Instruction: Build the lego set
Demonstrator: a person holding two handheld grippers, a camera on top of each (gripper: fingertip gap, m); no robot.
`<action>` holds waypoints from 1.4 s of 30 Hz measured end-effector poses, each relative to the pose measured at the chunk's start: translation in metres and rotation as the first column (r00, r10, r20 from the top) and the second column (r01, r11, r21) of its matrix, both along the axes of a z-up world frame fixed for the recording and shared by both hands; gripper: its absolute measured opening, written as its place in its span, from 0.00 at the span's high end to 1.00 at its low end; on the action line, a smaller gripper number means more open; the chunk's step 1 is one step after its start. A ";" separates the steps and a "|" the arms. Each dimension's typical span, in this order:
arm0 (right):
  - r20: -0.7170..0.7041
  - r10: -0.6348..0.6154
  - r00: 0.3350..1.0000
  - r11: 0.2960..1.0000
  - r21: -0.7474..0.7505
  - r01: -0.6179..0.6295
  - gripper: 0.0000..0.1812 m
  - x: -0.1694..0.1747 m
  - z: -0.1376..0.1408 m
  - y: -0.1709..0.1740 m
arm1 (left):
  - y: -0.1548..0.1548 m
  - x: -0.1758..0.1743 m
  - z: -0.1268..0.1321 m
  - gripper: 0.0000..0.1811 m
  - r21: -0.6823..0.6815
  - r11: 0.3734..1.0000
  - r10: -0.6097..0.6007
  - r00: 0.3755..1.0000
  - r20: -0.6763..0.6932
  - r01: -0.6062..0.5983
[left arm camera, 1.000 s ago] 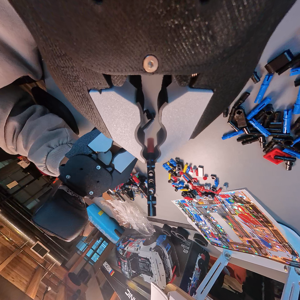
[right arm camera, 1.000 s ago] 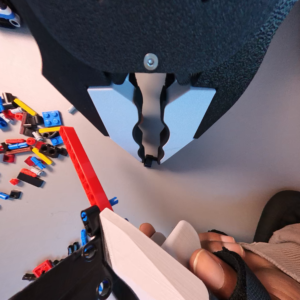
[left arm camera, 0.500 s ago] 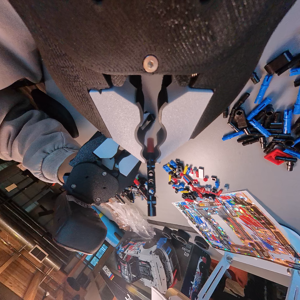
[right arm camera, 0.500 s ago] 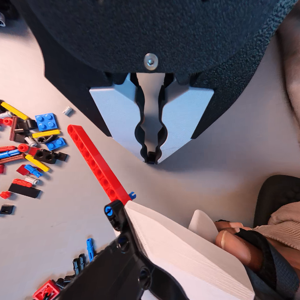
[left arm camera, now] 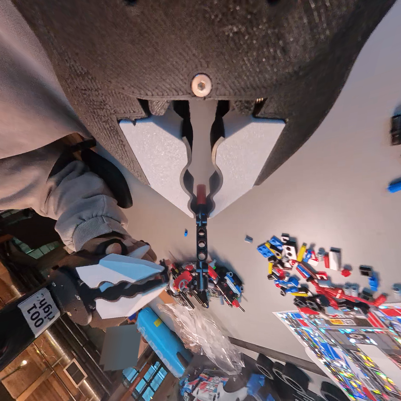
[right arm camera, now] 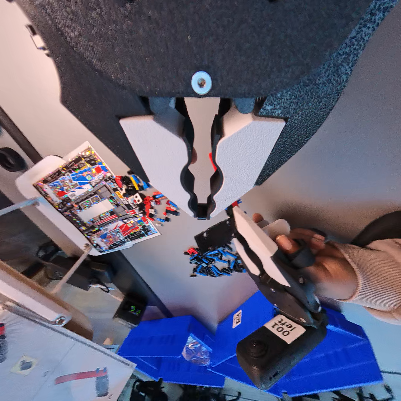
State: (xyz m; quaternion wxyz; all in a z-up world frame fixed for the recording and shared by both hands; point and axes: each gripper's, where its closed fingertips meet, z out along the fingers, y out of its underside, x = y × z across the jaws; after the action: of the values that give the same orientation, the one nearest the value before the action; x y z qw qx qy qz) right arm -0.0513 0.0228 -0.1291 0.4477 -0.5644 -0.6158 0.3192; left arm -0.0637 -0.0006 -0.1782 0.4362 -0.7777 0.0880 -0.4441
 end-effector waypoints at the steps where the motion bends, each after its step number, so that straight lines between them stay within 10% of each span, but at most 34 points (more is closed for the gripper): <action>1: 0.003 -0.017 1.000 0.999 0.029 0.017 0.97 0.001 -0.004 0.002 | -0.001 0.007 0.000 0.97 -0.002 1.000 -0.014 1.000 0.003 0.014; 14: 0.132 -0.006 0.991 0.994 0.111 -0.009 0.97 -0.001 -0.054 -0.008 | 0.000 0.016 -0.003 0.97 -0.022 1.000 0.004 0.999 0.032 -0.003; 42: 0.057 -0.160 0.986 0.987 0.035 0.158 0.97 -0.001 -0.058 -0.001 | 0.011 0.006 -0.003 0.98 -0.007 0.997 0.075 0.996 0.047 -0.075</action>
State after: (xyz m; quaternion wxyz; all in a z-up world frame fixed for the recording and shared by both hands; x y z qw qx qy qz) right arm -0.0523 0.0222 -0.1871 0.4617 -0.6142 -0.5865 0.2563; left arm -0.0575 0.0107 -0.1810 0.4527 -0.7708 0.0472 -0.4459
